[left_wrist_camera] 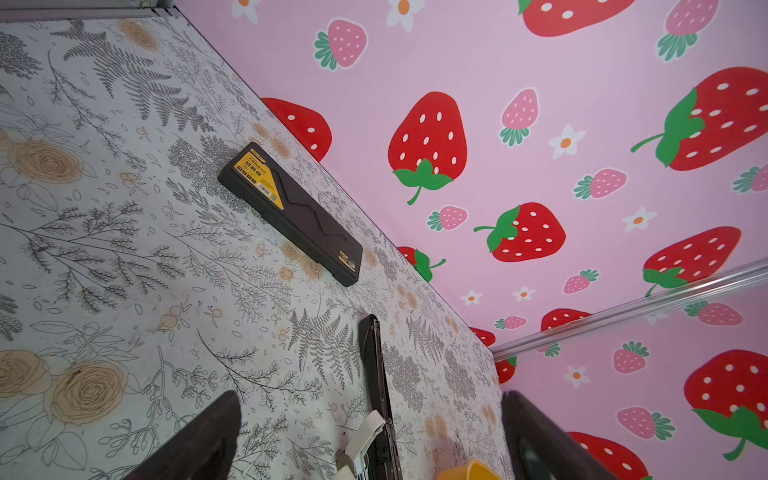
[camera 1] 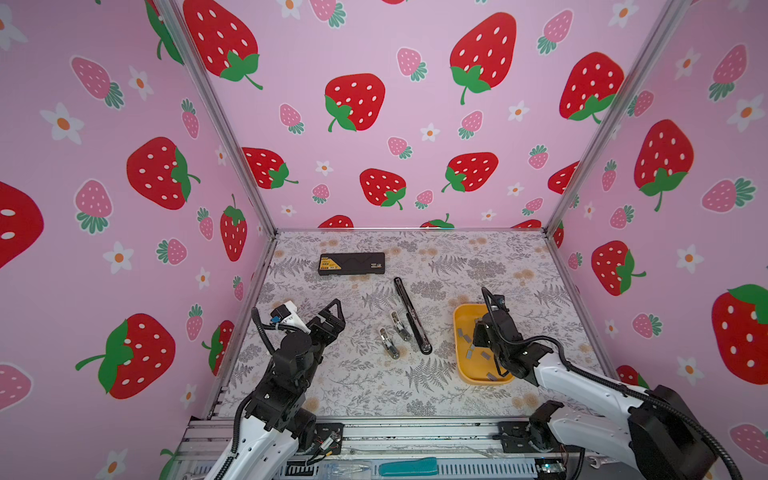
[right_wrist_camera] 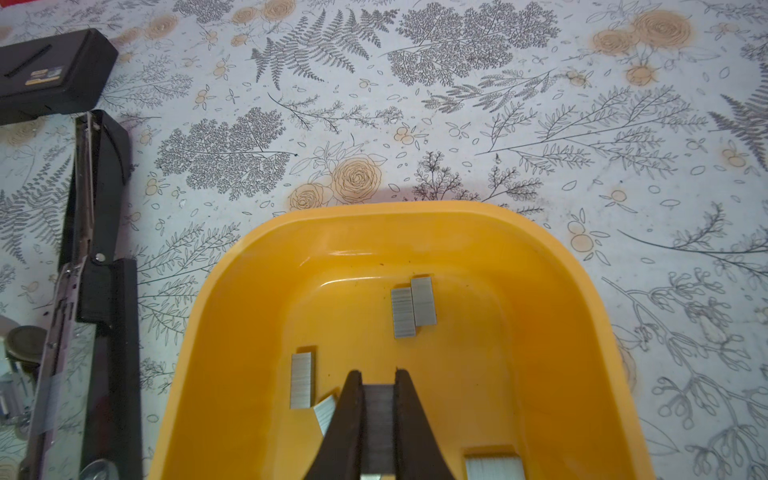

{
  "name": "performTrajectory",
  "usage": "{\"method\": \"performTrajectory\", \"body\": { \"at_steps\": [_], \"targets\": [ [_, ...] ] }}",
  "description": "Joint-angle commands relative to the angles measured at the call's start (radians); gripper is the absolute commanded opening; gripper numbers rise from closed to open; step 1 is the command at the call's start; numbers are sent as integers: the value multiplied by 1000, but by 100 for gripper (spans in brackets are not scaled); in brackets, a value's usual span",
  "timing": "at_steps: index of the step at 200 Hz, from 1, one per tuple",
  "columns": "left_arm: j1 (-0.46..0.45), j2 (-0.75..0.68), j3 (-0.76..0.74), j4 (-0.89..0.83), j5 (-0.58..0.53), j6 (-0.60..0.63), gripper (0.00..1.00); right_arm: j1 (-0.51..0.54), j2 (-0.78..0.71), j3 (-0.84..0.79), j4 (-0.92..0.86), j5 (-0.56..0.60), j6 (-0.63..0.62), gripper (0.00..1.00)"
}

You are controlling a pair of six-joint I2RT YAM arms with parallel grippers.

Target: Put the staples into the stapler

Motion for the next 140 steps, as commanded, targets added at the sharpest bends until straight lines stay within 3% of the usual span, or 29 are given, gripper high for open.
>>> {"method": "performTrajectory", "body": {
  "at_steps": [1,140],
  "targets": [
    [-5,-6,21,2,-69,-6,99,5,5,33,18,10,-15,14],
    [-16,40,38,-4,-49,-9,99,13,-28,29,25,-19,-9,14]
  ]
}}
